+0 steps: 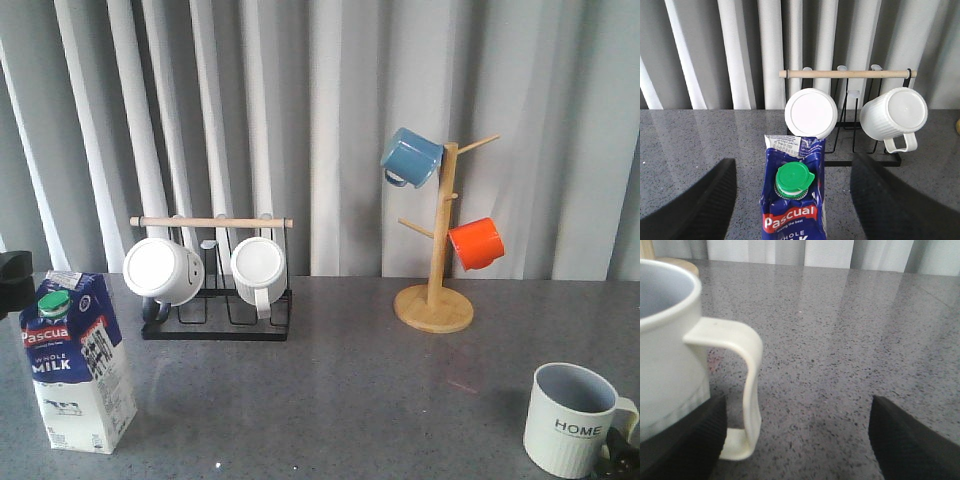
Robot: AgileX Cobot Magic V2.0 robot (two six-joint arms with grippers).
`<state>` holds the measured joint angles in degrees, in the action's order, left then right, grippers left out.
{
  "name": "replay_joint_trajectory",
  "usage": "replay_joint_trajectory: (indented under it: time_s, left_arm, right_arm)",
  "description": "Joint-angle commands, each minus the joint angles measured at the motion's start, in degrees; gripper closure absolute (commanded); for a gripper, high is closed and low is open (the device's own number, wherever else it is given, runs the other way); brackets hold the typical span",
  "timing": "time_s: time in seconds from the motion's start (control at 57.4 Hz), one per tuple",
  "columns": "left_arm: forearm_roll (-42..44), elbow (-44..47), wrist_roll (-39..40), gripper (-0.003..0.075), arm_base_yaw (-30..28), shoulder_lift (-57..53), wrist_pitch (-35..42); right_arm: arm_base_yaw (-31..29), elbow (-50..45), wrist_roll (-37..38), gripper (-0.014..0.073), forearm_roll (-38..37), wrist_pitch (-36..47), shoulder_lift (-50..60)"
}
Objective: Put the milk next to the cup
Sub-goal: 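Lower the right gripper toward the white HOME mug handle, then grasp the white HOME mug with the right gripper and slide it toward the table center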
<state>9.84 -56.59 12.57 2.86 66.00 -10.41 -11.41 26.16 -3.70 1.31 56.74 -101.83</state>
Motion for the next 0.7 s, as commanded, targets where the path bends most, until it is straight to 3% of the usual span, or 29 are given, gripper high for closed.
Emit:
replay_joint_trajectory:
  time_s: [0.0,0.105,0.383,0.679]
  left_arm:
    - [-0.22,-1.84,0.48,0.0260,0.21,-1.04,4.03]
    - [-0.22,-1.84,0.48,0.0260,0.21,-1.04,4.03]
    - [-0.22,-1.84,0.48,0.0260,0.21,-1.04,4.03]
    - [-0.22,-1.84,0.48,0.0260,0.21,-1.04,4.03]
  right_arm:
    - [-0.29,2.22,1.75,0.0067,-0.17,5.99,0.58]
    - [-0.29,3.07,3.70,0.0169,0.60,7.41,-0.31]
    - [-0.22,3.62,10.09,0.0603,-2.56,7.07,-0.82]
    - [3.56,3.67,6.42,0.0599,-6.91,8.65,1.91]
